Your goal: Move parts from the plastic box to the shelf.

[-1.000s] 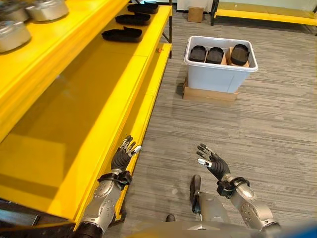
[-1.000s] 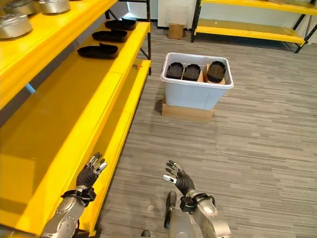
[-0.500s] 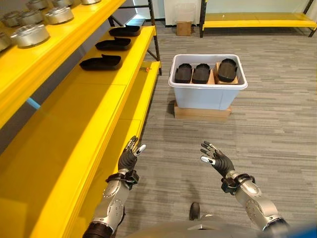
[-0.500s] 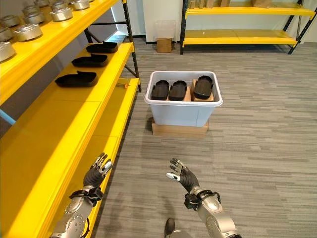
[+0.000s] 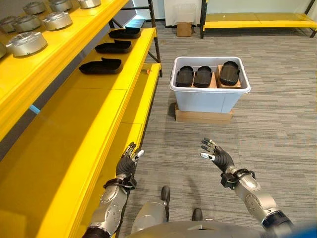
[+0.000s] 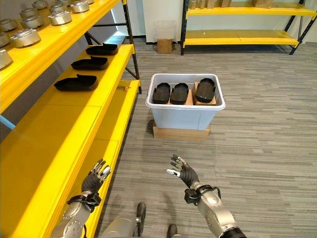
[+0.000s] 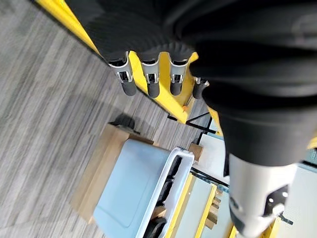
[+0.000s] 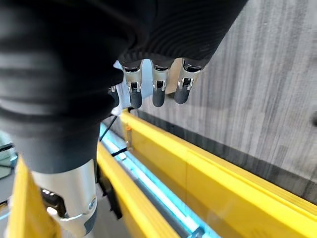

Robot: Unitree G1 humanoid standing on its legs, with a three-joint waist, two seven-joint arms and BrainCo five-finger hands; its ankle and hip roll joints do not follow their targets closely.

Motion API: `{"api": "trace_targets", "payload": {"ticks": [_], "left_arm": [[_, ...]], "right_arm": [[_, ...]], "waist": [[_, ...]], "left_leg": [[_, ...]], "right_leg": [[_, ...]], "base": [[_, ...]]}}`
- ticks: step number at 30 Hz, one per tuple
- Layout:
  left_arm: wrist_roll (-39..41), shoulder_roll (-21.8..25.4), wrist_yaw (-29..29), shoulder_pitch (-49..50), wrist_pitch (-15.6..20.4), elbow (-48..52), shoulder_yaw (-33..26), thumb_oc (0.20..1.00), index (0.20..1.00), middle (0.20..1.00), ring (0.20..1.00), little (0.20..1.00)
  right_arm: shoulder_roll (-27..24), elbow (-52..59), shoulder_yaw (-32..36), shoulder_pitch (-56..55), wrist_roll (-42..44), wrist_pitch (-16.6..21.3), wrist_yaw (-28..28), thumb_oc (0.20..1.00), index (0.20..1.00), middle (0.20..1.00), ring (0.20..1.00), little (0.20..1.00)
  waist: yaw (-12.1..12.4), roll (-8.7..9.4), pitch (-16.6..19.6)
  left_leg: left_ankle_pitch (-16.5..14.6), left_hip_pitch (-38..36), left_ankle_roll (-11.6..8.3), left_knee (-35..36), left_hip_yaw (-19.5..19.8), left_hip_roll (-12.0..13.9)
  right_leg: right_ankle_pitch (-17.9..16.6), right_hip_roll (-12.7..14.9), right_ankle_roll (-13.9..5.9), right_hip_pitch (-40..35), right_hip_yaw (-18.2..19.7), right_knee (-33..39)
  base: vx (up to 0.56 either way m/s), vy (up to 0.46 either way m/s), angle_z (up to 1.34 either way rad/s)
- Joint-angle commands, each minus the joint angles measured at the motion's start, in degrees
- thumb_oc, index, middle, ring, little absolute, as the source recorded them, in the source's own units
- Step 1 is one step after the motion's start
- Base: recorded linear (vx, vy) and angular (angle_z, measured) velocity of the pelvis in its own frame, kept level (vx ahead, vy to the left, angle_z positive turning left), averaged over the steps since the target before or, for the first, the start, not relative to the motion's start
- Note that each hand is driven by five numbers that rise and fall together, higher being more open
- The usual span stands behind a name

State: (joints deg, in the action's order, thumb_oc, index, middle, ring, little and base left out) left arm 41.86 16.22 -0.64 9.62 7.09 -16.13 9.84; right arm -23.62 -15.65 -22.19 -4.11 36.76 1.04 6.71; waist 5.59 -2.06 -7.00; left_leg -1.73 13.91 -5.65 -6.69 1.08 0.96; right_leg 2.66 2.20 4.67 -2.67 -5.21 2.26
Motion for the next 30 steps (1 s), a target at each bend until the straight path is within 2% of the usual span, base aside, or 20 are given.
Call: {"api": "trace_targets", "payload": {"ticks": [1,3,4,5,7,8,9,10,11,13,14,15,16,17,18,20,21,24,26,30], "left_arm": [[0.0,1.7,0.0,0.7,2.7,3.8,-1.8,1.000,1.000,1.000,1.000,1.000],[-0.1,1.8,-0.3,0.5,2.7,3.7,-1.8,1.000,1.000,1.000,1.000,1.000],[0.2,2.3,-0.5,0.3,2.9,4.3,-1.9,1.000,1.000,1.000,1.000,1.000],[0.2,2.3,-0.5,0.3,2.8,4.3,-1.9,1.000,1.000,1.000,1.000,1.000],[0.1,3.0,-0.5,0.1,2.7,5.2,-2.0,1.000,1.000,1.000,1.000,1.000],[0.0,3.2,-0.6,0.1,2.7,5.3,-1.9,1.000,1.000,1.000,1.000,1.000],[-0.1,3.6,-1.1,-0.2,2.4,5.6,-1.5,1.000,1.000,1.000,1.000,1.000],[-0.2,3.8,-1.2,-0.5,2.4,5.2,-1.5,1.000,1.000,1.000,1.000,1.000],[-0.4,4.1,-1.6,-0.8,2.4,5.0,-1.1,1.000,1.000,1.000,1.000,1.000],[-1.1,4.7,-1.7,-1.1,2.5,5.5,-1.1,1.000,1.000,1.000,1.000,1.000],[-1.6,5.2,-1.6,-1.2,2.4,6.0,-0.9,1.000,1.000,1.000,1.000,1.000],[-2.0,5.4,-1.5,-1.4,2.2,6.1,-0.6,1.000,1.000,1.000,1.000,1.000],[-2.0,5.4,-1.5,-1.4,2.2,6.0,-0.7,1.000,1.000,1.000,1.000,1.000],[-1.8,5.6,-1.3,-1.6,2.2,6.0,-0.5,1.000,1.000,1.000,1.000,1.000],[-1.5,5.7,-1.0,-1.6,2.0,5.8,-0.4,1.000,1.000,1.000,1.000,1.000],[-1.2,5.7,-0.8,-1.5,2.0,5.7,-0.4,1.000,1.000,1.000,1.000,1.000],[-1.2,5.6,-0.8,-1.7,1.9,5.3,-0.1,1.000,1.000,1.000,1.000,1.000],[-0.9,5.7,-0.6,-1.9,2.1,5.4,-0.1,1.000,1.000,1.000,1.000,1.000],[-1.3,5.7,-0.3,-1.5,2.2,5.2,-0.2,1.000,1.000,1.000,1.000,1.000],[-1.9,5.7,-0.1,-0.9,2.0,5.1,-0.7,1.000,1.000,1.000,1.000,1.000]], "right_arm": [[0.6,3.3,0.1,0.8,-1.6,2.3,0.9,1.000,1.000,1.000,1.000,1.000],[1.5,3.4,-0.3,0.6,-1.5,2.0,1.0,1.000,1.000,1.000,1.000,1.000],[2.1,3.9,-0.6,1.1,-1.3,1.9,1.5,1.000,1.000,1.000,1.000,1.000],[2.1,3.9,-0.6,1.1,-1.3,1.9,1.5,1.000,1.000,1.000,1.000,1.000],[2.6,4.4,-0.7,1.4,-1.9,1.9,2.0,1.000,1.000,1.000,1.000,1.000],[3.0,4.1,-0.9,1.4,-2.3,1.7,2.0,1.000,1.000,1.000,1.000,1.000],[3.4,3.8,-1.1,1.5,-2.3,1.9,2.0,1.000,1.000,1.000,1.000,1.000],[3.7,3.4,-1.3,1.7,-2.5,1.7,1.8,1.000,1.000,1.000,1.000,1.000],[4.2,3.6,-1.4,1.6,-2.5,1.7,1.9,1.000,1.000,1.000,1.000,1.000],[4.4,4.2,-1.4,1.2,-2.7,1.6,2.2,1.000,1.000,1.000,1.000,1.000],[4.5,4.5,-1.3,0.8,-2.9,1.5,2.5,1.000,1.000,1.000,1.000,1.000],[4.9,4.5,-1.5,0.7,-2.9,1.4,2.5,1.000,1.000,1.000,1.000,1.000],[4.9,4.5,-1.5,0.7,-2.9,1.4,2.5,1.000,1.000,1.000,1.000,1.000],[5.0,4.4,-1.6,0.7,-2.5,1.5,2.5,1.000,1.000,1.000,1.000,1.000],[4.9,5.1,-1.7,0.5,-1.6,1.3,2.7,1.000,1.000,1.000,1.000,1.000],[4.8,5.2,-1.7,0.5,-1.5,1.3,2.7,1.000,1.000,1.000,1.000,1.000],[4.9,4.9,-1.8,0.6,-1.2,1.2,2.7,1.000,1.000,1.000,1.000,1.000],[4.8,5.3,-2.0,1.2,-1.2,1.1,2.4,1.000,1.000,1.000,1.000,1.000],[4.7,5.8,-1.9,0.9,-1.5,0.9,2.4,1.000,1.000,1.000,1.000,1.000],[4.7,5.6,-1.9,0.8,-2.3,0.6,2.5,1.000,1.000,1.000,1.000,1.000]], "waist": [[1.0,1.74,0.9],[1.2,2.32,2.6],[1.4,3.11,3.5],[1.4,3.15,3.5],[2.0,4.15,4.7],[2.1,4.33,5.0],[2.1,4.89,4.9],[2.0,4.57,4.9],[1.4,4.56,4.6],[-0.1,3.29,3.7],[-1.2,2.54,3.1],[-2.0,0.90,2.6],[-2.1,1.04,2.5],[-2.7,0.43,2.1],[-3.2,-0.18,1.7],[-3.5,-0.37,1.4],[-3.9,-0.46,1.1],[-4.4,-0.12,0.6],[-4.7,-0.02,0.2],[-4.8,0.71,0.5]], "left_leg": [[12.0,2.0,4.14,6.9,0.5,-1.8],[11.8,0.8,5.05,6.2,1.0,-2.4],[9.6,0.5,6.27,3.5,0.5,-3.4],[9.5,0.6,6.29,3.4,0.4,-3.4],[6.0,-0.1,7.93,1.1,0.0,-5.1],[5.2,-1.1,8.48,0.8,0.0,-5.6],[3.6,-1.8,9.75,-0.5,-0.2,-7.2],[3.2,-2.7,10.12,-0.1,0.1,-7.3],[2.4,-3.8,10.90,-0.1,0.3,-8.3],[1.7,-6.9,12.00,1.2,1.3,-8.4],[1.3,-8.6,12.35,2.1,1.9,-8.2],[1.0,-11.5,12.83,3.8,2.5,-7.5],[1.0,-11.6,12.84,3.9,2.6,-7.7],[0.9,-12.8,12.72,4.6,3.1,-7.5],[0.1,-14.2,12.34,4.8,3.5,-7.3],[-0.2,-14.7,12.09,4.6,4.0,-7.3],[-0.9,-15.3,11.74,4.6,4.5,-7.2],[-2.5,-16.9,10.71,4.4,5.3,-7.2],[-4.0,-18.4,10.25,4.2,5.8,-7.1],[-6.4,-21.2,9.27,4.7,6.3,-6.4]], "right_leg": [[4.2,-5.2,-5.40,-7.8,-1.5,0.9],[5.8,-4.1,-5.77,-9.5,-1.7,-0.5],[7.0,-2.3,-6.33,-10.6,-2.1,-2.5],[7.1,-2.3,-6.35,-10.6,-2.0,-2.6],[7.0,-0.2,-7.91,-10.5,-2.0,-6.9],[6.2,0.4,-8.55,-9.9,-2.0,-9.1],[2.2,2.0,-10.65,-8.0,-1.5,-15.7],[0.5,2.0,-11.21,-6.0,-1.3,-19.6],[-4.2,2.6,-12.64,-3.5,-0.9,-25.3],[-10.1,2.9,-13.74,0.8,-0.6,-35.5],[-9.9,2.6,-13.34,3.2,-0.3,-39.4],[-7.1,3.8,-12.05,7.6,-2.1,-40.8],[-6.9,4.0,-12.06,7.6,-2.2,-41.0],[-5.0,3.9,-11.25,9.5,-2.7,-39.0],[-2.2,4.8,-9.88,11.5,-4.3,-32.8],[-1.8,5.1,-9.60,11.6,-4.5,-29.9],[-2.3,5.3,-9.72,12.2,-3.6,-24.2],[-7.0,8.3,-11.59,13.2,-0.8,-10.5],[-10.7,10.3,-12.85,13.2,0.2,-4.5],[-13.6,11.8,-14.47,13.6,-0.1,-0.7]], "base": [[0.39,0.117,-0.54],[0.48,0.166,-0.27],[0.37,0.146,-0.06],[0.41,0.184,-0.02],[0.33,0.171,-0.02],[0.36,0.221,-0.08],[0.27,0.196,-0.07],[0.25,0.218,0.05],[0.19,0.193,0.11],[0.22,0.213,0.22],[0.29,0.243,0.44],[0.22,0.169,0.52],[0.23,0.132,0.30],[0.22,0.027,0.04],[0.22,0.027,0.02],[0.16,-0.033,0.19],[0.18,-0.082,0.17],[0.20,-0.121,0.21],[0.23,-0.136,0.08],[0.25,-0.180,0.06]]}}
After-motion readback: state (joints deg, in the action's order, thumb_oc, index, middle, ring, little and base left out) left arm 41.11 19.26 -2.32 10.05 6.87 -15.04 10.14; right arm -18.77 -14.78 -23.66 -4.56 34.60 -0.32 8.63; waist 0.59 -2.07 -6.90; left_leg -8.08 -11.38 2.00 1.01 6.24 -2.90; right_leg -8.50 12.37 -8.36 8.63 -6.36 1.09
